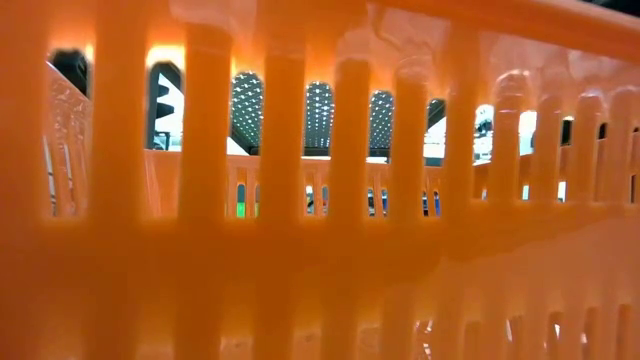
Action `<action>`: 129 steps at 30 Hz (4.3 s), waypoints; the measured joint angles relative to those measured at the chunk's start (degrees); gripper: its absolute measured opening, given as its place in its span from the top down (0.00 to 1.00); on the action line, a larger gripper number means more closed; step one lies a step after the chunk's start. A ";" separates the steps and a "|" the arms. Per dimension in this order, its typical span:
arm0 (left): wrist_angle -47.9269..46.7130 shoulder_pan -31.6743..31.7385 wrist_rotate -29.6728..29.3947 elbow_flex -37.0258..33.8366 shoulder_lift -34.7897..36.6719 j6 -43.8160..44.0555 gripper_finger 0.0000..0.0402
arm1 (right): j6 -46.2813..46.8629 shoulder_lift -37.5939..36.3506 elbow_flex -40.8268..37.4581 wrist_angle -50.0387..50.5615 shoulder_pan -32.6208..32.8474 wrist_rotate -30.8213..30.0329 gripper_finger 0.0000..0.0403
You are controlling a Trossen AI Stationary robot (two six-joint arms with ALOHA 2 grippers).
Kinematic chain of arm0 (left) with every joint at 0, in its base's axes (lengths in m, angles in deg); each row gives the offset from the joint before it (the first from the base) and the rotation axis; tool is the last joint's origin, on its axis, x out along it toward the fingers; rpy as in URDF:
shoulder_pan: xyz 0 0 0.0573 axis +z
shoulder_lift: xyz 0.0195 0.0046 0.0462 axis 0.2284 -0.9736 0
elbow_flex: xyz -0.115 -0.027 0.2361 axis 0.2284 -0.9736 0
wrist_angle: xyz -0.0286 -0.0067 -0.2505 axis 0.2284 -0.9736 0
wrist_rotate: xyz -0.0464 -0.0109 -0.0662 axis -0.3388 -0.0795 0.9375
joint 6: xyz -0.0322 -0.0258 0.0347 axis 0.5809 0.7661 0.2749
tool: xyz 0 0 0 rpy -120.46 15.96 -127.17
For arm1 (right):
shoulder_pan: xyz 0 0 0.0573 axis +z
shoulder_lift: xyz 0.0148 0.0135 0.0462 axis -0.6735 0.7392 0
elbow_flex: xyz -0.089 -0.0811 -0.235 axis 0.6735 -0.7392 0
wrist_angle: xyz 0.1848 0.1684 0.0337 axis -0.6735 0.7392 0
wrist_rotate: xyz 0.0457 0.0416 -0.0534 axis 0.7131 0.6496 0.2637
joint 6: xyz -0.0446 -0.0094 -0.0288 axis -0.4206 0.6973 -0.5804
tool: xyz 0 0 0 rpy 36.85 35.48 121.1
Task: Pick & Place Office Desk Supplies
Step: Put the yellow rubber band into the blue basket
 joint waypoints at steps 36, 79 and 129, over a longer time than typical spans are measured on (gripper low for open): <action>0.02 0.00 0.00 0.00 -0.07 0.01 0.47 | -0.07 -23.95 15.26 14.69 -19.32 -33.67 0.98; 0.00 0.00 0.00 0.00 -0.07 0.01 0.47 | -8.57 -1.01 11.95 12.52 -58.20 -3.72 0.98; 0.02 0.00 0.00 0.00 -0.07 0.02 0.47 | -20.11 8.63 11.91 4.45 -63.63 1.85 0.75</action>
